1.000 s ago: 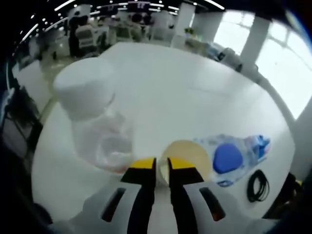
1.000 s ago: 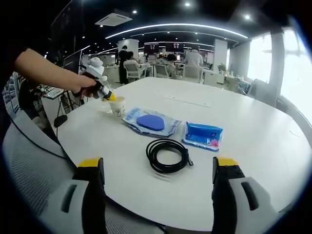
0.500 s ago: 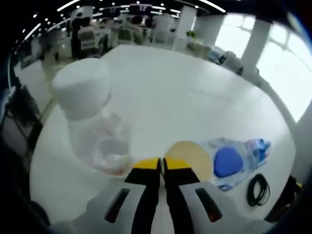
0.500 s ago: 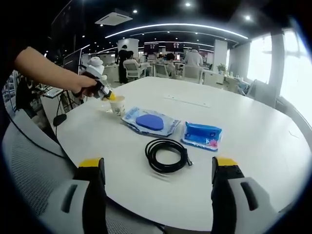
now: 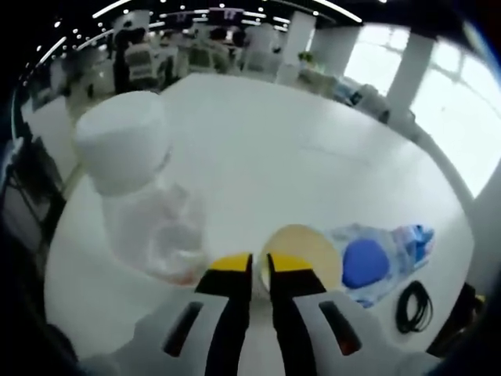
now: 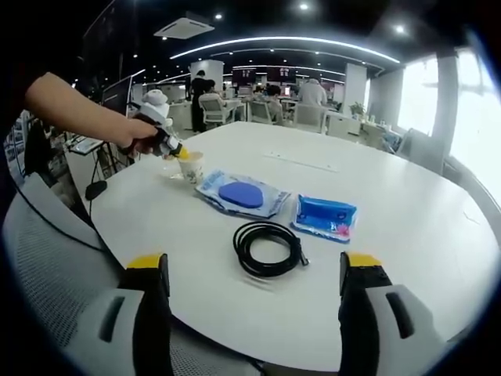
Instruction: Arrange the tabletop items into an orderly group along one side of the table until the central work area is clear of visible clutter.
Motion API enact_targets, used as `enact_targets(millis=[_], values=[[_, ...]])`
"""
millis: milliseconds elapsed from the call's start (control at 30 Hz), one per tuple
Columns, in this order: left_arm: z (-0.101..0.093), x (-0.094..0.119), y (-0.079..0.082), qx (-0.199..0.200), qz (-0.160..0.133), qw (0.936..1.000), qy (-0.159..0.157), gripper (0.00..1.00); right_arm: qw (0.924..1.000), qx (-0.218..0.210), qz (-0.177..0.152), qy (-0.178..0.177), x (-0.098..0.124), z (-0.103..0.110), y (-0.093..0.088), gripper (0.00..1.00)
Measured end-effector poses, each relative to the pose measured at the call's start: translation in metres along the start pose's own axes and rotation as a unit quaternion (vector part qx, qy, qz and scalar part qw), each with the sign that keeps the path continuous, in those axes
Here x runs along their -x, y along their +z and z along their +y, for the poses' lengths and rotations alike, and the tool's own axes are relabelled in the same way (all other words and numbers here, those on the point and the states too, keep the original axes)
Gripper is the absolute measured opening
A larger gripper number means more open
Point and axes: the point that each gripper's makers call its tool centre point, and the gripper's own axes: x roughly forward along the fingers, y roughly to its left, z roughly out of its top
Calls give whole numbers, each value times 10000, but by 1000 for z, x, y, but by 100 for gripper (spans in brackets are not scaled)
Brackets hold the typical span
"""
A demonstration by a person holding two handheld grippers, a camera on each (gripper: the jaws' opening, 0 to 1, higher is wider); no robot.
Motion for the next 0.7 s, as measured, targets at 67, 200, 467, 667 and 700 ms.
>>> enact_targets(millis=[67,200,467,667,700], values=[[1,2,0,-21,-19,10000,-11,9,10000,11,6,10,0,1,0,89],[1,6,0,-21,-49,10000,-65,13,10000,22,-8,14,0,1,0,89],[-4,17,0,-131,-176,9995,-229,19,10000,-2,-56,28,0,2,2,91],[-7,29,-4,-272,-292,9987,-320,24,9999,-39,-93,49,0,2,3,95],[-8,32,-3,-346,-348,9982,-343,25,9999,-39,-106,51,0,2,4,95]])
